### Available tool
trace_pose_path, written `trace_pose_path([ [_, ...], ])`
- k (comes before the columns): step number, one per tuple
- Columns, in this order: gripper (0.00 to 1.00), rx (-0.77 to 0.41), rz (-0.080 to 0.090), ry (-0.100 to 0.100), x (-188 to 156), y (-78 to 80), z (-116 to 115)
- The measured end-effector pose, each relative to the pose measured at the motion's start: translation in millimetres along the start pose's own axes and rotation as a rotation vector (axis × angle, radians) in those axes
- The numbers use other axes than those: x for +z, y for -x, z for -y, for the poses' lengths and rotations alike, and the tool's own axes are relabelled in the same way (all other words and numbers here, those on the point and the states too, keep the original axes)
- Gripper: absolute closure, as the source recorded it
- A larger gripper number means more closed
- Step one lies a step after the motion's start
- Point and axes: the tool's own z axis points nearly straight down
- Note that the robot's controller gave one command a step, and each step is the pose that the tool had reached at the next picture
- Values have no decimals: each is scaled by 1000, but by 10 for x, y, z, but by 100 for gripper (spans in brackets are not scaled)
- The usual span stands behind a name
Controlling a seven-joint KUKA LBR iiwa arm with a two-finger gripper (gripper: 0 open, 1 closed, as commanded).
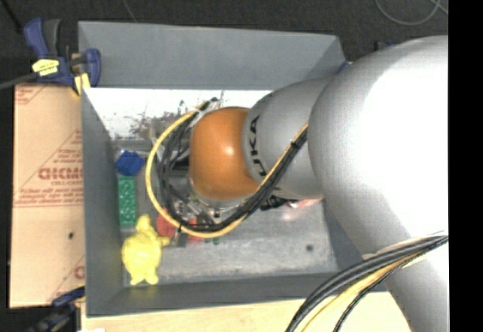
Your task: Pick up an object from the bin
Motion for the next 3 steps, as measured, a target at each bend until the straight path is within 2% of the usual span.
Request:
trace_pose_path([
  [1,100,1,0,0,0,0,0],
  [2,100,14,3,1,-1185,25,-20],
  [3,100,15,2,1,-1183,24,-19],
])
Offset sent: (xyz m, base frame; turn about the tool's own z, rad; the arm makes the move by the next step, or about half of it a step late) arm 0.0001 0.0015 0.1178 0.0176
